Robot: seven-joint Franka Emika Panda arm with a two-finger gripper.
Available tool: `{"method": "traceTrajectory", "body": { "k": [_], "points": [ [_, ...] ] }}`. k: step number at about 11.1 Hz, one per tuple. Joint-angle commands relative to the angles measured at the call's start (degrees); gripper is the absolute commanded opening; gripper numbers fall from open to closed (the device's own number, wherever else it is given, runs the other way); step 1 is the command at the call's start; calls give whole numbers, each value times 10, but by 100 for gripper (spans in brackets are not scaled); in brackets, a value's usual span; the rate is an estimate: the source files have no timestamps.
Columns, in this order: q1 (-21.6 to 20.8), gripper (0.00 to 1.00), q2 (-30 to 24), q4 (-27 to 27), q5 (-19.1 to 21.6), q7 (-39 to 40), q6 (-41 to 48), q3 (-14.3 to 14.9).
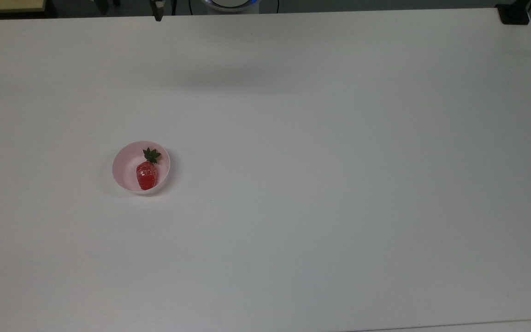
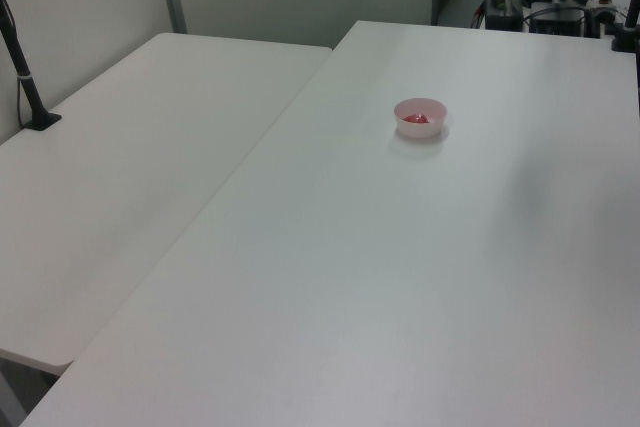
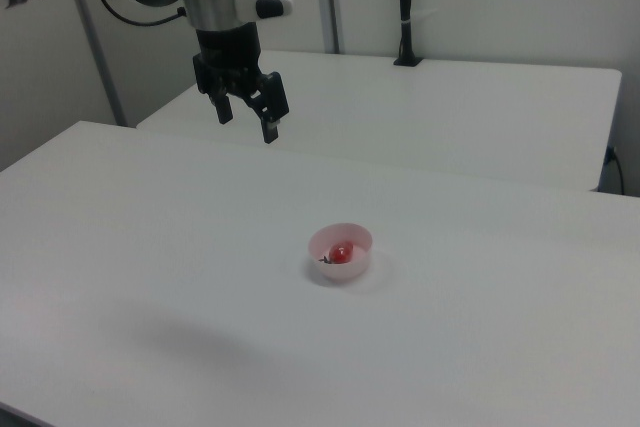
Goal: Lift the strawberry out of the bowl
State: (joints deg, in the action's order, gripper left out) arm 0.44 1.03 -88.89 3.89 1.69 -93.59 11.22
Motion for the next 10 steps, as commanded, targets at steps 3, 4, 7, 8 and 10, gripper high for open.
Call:
{"method": "traceTrajectory", "body": {
  "k": [3,4,7,8,10],
  "points": [
    [-5,100,-16,-20,6,10,-18,8],
    [-2,100,-16,-20,6,10,-18,8],
    [-3,100,-16,-20,6,10,-17,8],
    [-3,100,-16,-22,5,18,-17,8],
    [-2,100,-16,-22,6,55,-17,8]
  ]
}}
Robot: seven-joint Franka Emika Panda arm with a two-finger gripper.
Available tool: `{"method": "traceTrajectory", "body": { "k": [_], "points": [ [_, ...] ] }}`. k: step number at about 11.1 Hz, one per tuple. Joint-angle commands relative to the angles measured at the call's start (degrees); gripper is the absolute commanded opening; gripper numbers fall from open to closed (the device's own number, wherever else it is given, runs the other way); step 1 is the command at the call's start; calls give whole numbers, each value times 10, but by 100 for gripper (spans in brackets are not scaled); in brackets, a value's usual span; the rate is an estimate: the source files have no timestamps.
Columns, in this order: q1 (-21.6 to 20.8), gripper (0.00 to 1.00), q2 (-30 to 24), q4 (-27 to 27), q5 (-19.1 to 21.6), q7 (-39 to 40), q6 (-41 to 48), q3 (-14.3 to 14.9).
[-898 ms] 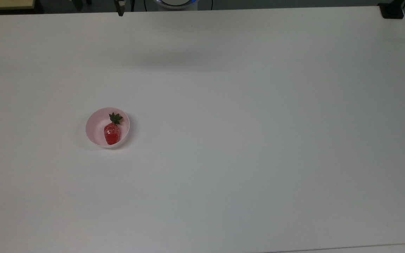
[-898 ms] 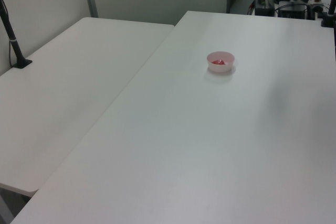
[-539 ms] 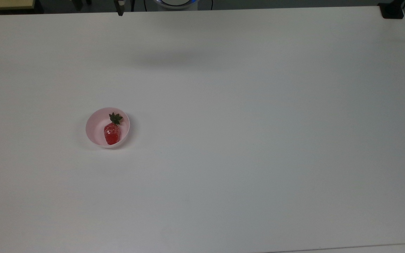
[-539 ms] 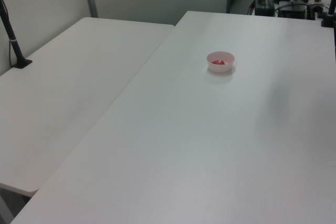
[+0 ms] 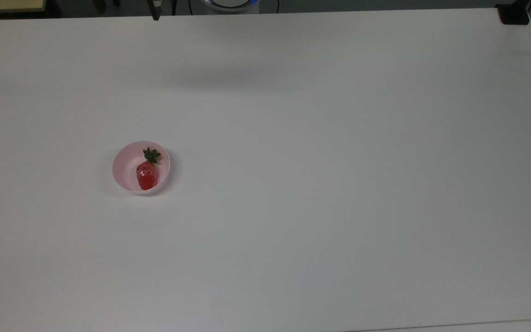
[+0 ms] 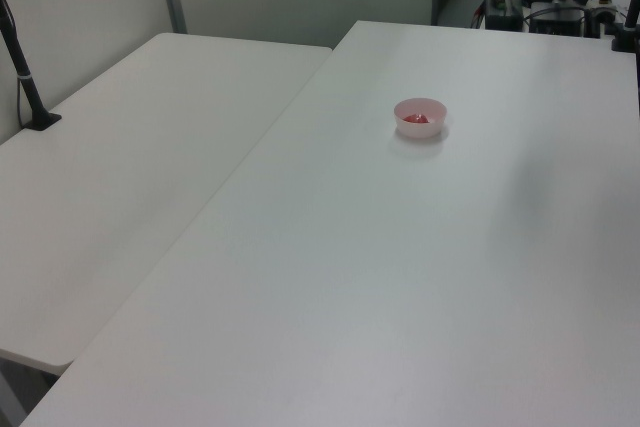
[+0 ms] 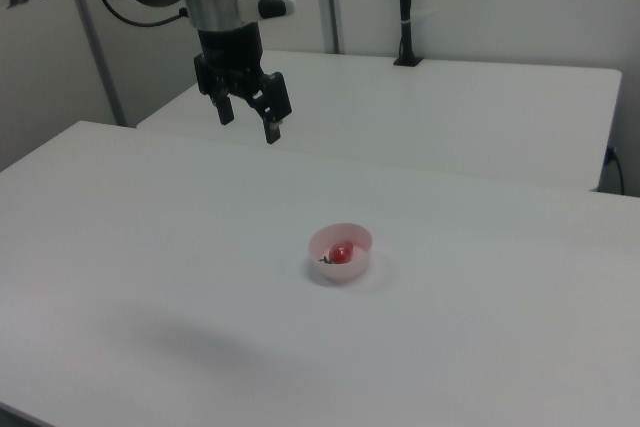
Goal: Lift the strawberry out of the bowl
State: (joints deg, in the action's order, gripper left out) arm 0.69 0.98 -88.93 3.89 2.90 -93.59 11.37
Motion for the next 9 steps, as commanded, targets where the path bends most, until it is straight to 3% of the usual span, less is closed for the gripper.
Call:
{"method": "traceTrajectory", "body": {
  "k": [1,5,7,9],
  "points": [
    [-4,100,-15,-21,6,47,-17,7],
    [-3,100,-5,-20,-2,98,-19,7],
    [-1,100,10,-20,-39,175,-19,4],
    [13,100,38,-19,-42,186,-20,4]
  ]
}}
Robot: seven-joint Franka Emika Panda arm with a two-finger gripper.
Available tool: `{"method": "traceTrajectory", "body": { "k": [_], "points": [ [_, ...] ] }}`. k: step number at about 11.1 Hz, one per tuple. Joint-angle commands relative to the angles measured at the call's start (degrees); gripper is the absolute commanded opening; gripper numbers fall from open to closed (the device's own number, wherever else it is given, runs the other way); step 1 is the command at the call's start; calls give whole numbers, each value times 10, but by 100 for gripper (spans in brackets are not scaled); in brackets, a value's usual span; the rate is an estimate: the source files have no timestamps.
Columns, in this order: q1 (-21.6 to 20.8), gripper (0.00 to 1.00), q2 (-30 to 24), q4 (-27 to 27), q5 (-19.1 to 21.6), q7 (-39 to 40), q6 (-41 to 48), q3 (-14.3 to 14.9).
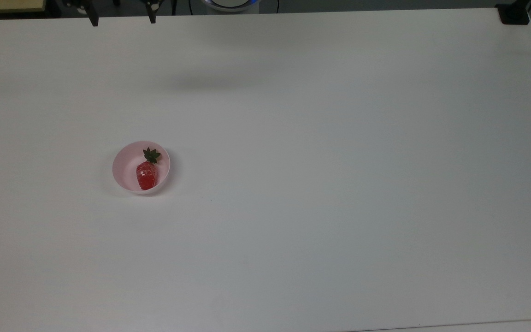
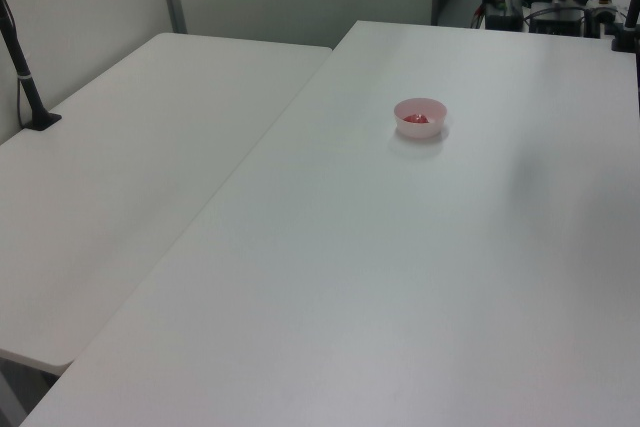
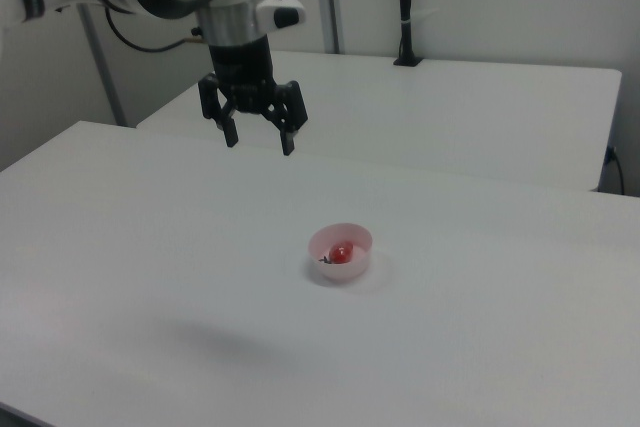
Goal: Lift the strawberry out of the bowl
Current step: 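Move the open gripper down over the strawberry in the pink bowl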
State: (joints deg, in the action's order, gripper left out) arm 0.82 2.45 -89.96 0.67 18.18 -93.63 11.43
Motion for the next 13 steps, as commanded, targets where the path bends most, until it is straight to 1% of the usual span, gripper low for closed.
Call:
{"method": "traceTrajectory", "body": {
  "k": [1,3,6,8,9,10,11,12,13],
  "points": [
    [21,100,45,-11,-15,47,-51,3],
    [43,100,97,-14,-1,44,-164,1],
    [39,100,169,-11,-8,46,-254,-4],
    [35,100,202,-11,-8,45,-291,-4],
    [34,100,210,-11,-4,42,-295,-8],
    [35,100,220,-11,-1,29,-296,-22],
    [35,100,233,-11,-1,-1,-299,-28],
    [35,100,245,-11,-1,-30,-323,-30],
    [35,100,254,-14,-3,-51,-345,-45]
  ]
}}
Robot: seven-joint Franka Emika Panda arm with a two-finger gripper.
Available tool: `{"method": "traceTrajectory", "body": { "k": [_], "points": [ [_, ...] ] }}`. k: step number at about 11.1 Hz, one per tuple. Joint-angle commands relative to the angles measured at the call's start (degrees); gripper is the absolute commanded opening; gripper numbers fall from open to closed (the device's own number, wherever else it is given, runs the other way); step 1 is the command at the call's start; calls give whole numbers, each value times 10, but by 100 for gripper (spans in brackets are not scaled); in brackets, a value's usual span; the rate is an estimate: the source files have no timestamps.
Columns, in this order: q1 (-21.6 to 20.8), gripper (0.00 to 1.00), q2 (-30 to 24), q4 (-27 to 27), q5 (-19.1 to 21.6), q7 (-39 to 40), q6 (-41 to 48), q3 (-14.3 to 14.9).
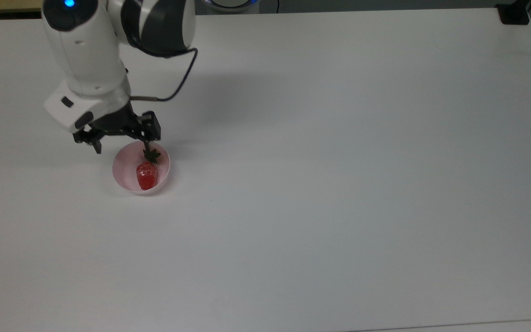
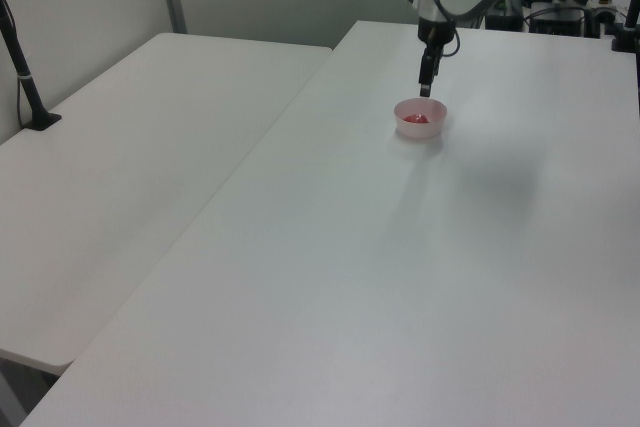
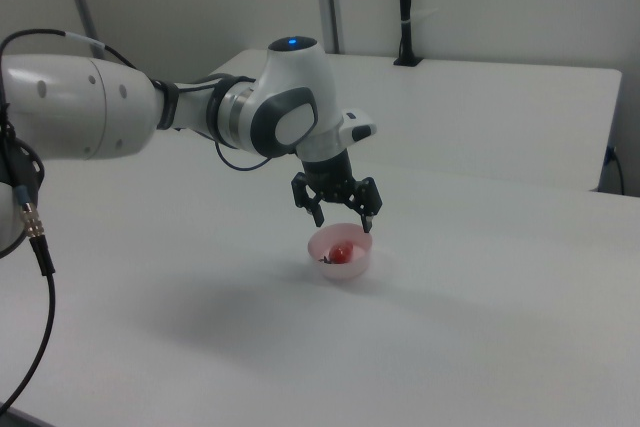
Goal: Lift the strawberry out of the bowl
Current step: 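Move the open gripper down over the strawberry in the pink bowl, then lower the gripper into the bowl and close it on the strawberry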
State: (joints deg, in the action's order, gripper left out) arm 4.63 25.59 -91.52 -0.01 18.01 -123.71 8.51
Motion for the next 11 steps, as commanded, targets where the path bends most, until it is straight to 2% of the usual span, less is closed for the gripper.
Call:
{"method": "traceTrajectory", "body": {
  "k": [1,3,4,6,11],
  "points": [
    [0,100,33,2,6,-64,-56,-22],
    [-2,100,56,3,2,-113,-84,-24],
    [-1,100,57,1,-1,-115,-87,-31],
    [6,91,60,0,-3,-112,-87,-32],
    [20,90,54,-1,0,-108,-81,-32]
  ]
}}
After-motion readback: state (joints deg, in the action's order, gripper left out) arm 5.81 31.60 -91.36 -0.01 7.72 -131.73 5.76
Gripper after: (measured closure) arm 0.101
